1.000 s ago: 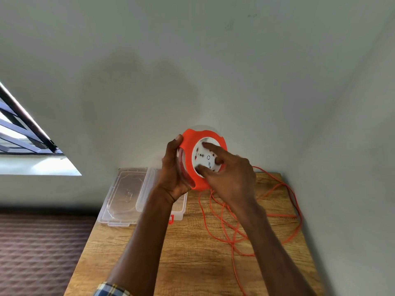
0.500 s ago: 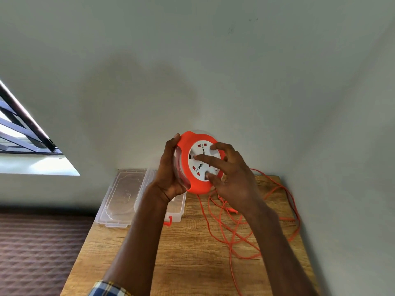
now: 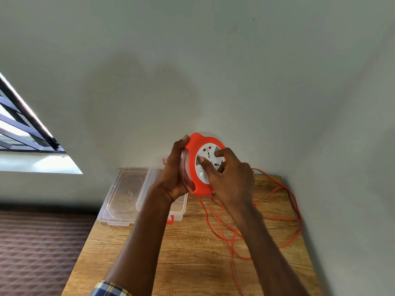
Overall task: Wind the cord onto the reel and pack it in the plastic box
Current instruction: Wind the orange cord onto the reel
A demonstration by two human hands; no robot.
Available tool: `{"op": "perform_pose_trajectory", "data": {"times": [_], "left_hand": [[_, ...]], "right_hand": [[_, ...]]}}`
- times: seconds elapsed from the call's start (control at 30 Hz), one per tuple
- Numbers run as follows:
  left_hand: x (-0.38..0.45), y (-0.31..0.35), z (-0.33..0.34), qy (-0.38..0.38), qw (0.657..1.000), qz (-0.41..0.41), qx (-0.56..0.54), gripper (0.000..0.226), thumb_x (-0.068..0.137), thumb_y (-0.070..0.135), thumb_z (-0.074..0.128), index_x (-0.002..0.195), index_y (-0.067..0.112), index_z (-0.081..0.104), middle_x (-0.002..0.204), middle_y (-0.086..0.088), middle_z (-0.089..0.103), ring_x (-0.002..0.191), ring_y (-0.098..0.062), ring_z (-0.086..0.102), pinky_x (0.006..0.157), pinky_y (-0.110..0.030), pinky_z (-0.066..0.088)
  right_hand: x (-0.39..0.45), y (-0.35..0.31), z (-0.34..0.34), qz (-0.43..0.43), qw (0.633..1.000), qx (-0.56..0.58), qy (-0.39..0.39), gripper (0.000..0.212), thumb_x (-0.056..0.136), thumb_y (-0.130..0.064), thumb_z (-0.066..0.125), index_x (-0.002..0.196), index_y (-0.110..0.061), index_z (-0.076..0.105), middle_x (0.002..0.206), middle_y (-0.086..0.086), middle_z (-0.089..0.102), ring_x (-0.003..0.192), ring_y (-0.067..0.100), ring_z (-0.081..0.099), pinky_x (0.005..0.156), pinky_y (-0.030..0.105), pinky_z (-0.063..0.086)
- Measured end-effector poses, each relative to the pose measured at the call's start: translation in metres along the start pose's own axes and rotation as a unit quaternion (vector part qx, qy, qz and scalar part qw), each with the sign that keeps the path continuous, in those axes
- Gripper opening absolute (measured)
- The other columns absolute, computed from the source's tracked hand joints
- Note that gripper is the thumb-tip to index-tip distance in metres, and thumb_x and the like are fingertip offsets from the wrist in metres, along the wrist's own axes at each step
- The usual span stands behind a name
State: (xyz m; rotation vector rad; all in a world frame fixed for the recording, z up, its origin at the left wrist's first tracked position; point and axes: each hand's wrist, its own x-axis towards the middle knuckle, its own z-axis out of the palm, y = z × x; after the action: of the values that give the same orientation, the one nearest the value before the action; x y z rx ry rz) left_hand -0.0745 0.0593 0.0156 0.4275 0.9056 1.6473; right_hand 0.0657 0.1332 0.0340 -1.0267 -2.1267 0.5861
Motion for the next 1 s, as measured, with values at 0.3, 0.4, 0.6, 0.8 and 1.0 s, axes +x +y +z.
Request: {"op": "perform_pose_trajectory", "data": {"times": [0.3, 0.4, 0.6, 0.8, 1.0], "left_hand": [[0.002, 0.004, -0.008, -0.038, 0.998, -0.021, -0.039, 0.075, 0.091, 0.074, 0.059, 0.138, 0.017, 0.071, 0.133, -0.016, 0.072, 0.118, -0.035, 0.071, 0.102, -0.053, 0.056], [0.002, 0.002, -0.011, -0.041, 0.998, -0.023, -0.029, 0.075, 0.086, 0.075, 0.066, 0.135, 0.019, 0.073, 0.131, -0.015, 0.074, 0.116, -0.035, 0.072, 0.097, -0.052, 0.058], [0.0, 0.004, -0.005, -0.041, 0.999, -0.012, -0.026, 0.073, 0.09, 0.071, 0.064, 0.136, 0.015, 0.072, 0.135, -0.018, 0.072, 0.122, -0.037, 0.07, 0.1, -0.052, 0.057], [0.0, 0.0, -0.003, -0.028, 0.999, -0.008, -0.015, 0.067, 0.092, 0.074, 0.057, 0.129, 0.022, 0.077, 0.13, -0.013, 0.076, 0.115, -0.033, 0.075, 0.091, -0.049, 0.061], [0.002, 0.004, -0.01, -0.044, 0.998, -0.013, -0.037, 0.071, 0.09, 0.074, 0.062, 0.135, 0.021, 0.074, 0.133, -0.013, 0.074, 0.117, -0.032, 0.073, 0.099, -0.051, 0.058]], "right_hand": [[0.009, 0.032, -0.018, -0.18, 0.967, 0.044, -0.172, 0.058, 0.092, -0.012, 0.071, 0.132, -0.052, 0.06, 0.147, -0.011, 0.048, 0.129, 0.012, 0.042, 0.088, 0.023, 0.045], [0.01, 0.031, -0.016, -0.176, 0.973, 0.009, -0.152, 0.055, 0.089, -0.02, 0.075, 0.129, -0.055, 0.061, 0.136, -0.015, 0.055, 0.119, 0.008, 0.044, 0.079, 0.018, 0.041], [0.001, 0.011, -0.008, -0.039, 0.998, 0.04, -0.041, 0.057, 0.078, -0.073, 0.067, 0.129, -0.05, 0.058, 0.088, -0.021, 0.073, 0.082, 0.0, 0.067, 0.062, 0.018, 0.05], [-0.001, 0.005, -0.008, -0.051, 0.999, 0.005, 0.007, 0.051, 0.089, -0.07, 0.055, 0.123, -0.033, 0.065, 0.091, -0.011, 0.075, 0.083, 0.011, 0.071, 0.068, 0.029, 0.057], [0.006, 0.028, -0.017, -0.204, 0.971, 0.045, -0.113, 0.051, 0.091, -0.006, 0.071, 0.128, -0.041, 0.067, 0.141, -0.007, 0.051, 0.118, 0.012, 0.047, 0.077, 0.019, 0.049]]}}
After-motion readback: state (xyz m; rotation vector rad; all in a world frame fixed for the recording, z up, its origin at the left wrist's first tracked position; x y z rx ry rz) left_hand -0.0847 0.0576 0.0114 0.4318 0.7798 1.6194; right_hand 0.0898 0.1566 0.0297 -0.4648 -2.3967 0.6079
